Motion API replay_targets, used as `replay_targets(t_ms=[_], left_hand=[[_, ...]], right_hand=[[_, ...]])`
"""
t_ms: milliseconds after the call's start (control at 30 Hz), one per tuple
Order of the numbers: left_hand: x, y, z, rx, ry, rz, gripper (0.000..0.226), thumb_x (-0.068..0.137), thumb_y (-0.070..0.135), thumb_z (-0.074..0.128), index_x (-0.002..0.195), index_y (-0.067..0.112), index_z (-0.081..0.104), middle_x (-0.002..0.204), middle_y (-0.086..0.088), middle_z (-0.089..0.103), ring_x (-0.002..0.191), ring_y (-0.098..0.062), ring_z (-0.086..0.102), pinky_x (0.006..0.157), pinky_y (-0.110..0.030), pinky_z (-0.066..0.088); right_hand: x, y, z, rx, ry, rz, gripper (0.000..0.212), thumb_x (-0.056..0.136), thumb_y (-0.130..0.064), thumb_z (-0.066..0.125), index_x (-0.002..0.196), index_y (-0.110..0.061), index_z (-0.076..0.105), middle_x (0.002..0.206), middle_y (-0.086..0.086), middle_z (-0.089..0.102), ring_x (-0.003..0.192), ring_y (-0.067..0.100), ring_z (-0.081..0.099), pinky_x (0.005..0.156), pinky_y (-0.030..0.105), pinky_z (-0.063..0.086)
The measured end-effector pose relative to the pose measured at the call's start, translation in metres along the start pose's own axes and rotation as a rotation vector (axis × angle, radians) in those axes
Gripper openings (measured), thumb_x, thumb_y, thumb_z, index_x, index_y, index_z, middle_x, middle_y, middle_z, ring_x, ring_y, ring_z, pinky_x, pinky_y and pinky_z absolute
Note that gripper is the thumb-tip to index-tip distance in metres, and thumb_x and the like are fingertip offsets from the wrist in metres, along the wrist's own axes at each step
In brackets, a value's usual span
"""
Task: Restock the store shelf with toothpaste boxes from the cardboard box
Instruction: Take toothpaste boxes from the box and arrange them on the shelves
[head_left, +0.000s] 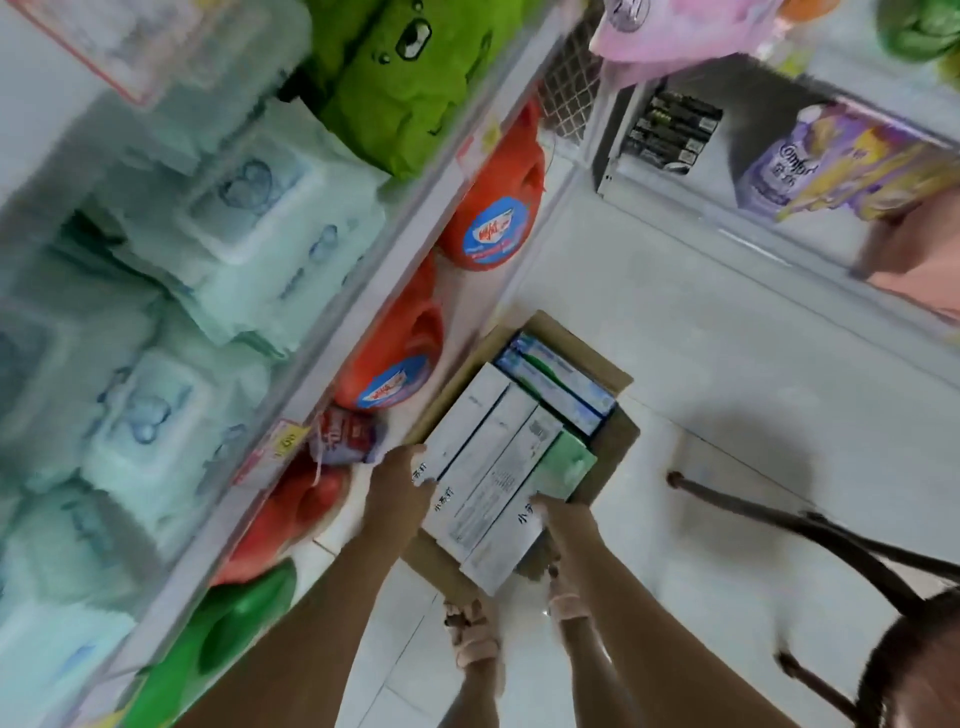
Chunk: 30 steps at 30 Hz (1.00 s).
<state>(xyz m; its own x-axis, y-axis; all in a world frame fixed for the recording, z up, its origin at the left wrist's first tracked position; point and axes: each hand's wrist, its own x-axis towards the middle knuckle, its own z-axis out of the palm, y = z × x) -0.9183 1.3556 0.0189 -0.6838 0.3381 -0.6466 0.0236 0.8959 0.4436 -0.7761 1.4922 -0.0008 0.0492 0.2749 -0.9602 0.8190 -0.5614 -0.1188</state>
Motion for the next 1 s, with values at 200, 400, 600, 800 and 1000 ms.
replay_targets(t_ms=[200,400,600,800,1000], left_hand=[[0.036,-0.024,0.027,-0.007,-0.096,-0.16,0.068,0.081,0.038,0.071,0.136,0.01,0.045,0.135,-0.009,0.053,0.123,-0.026,0.051,0.1,-0.033,0.041],[0.071,-0.046,0.024,0.006,-0.357,-0.227,0.101,0.042,0.077,0.076,0.124,0.022,0.053,0.118,0.007,0.065,0.103,-0.014,0.063,0.092,-0.035,0.051],[0.087,-0.042,0.019,0.027,-0.388,-0.262,0.106,0.028,0.07,0.083,0.117,0.021,0.053,0.104,0.006,0.068,0.088,-0.013,0.067,0.078,-0.033,0.057],[0.072,-0.035,0.016,-0.048,-0.314,-0.214,0.072,0.058,0.041,0.087,0.117,0.017,0.053,0.109,0.001,0.066,0.094,-0.016,0.065,0.079,-0.031,0.055],[0.018,-0.007,-0.019,-0.351,-0.36,-0.112,0.074,0.055,0.053,0.084,0.119,0.027,0.06,0.115,0.009,0.068,0.109,-0.012,0.062,0.102,-0.04,0.046]], right_hand=[[0.028,0.01,0.015,0.305,-0.143,0.057,0.034,0.084,-0.012,0.07,0.115,-0.002,0.057,0.092,0.008,0.063,0.077,0.022,0.059,0.053,0.024,0.048],[0.045,0.01,0.024,0.336,-0.139,0.026,0.025,0.075,-0.017,0.079,0.09,-0.013,0.059,0.103,0.01,0.068,0.082,0.022,0.063,0.082,0.04,0.054],[0.043,0.008,0.02,0.311,-0.079,-0.017,0.037,0.066,-0.029,0.084,0.083,-0.018,0.053,0.086,0.001,0.065,0.081,0.021,0.063,0.077,0.039,0.056],[0.037,0.013,0.013,0.179,-0.115,-0.2,0.072,0.052,-0.047,0.086,0.112,-0.023,0.056,0.105,0.001,0.068,0.1,0.027,0.065,0.086,0.048,0.055],[0.0,-0.003,-0.024,0.137,-0.242,-0.193,0.066,0.056,-0.05,0.084,0.108,-0.023,0.054,0.105,0.01,0.068,0.095,0.032,0.066,0.084,0.051,0.055]])
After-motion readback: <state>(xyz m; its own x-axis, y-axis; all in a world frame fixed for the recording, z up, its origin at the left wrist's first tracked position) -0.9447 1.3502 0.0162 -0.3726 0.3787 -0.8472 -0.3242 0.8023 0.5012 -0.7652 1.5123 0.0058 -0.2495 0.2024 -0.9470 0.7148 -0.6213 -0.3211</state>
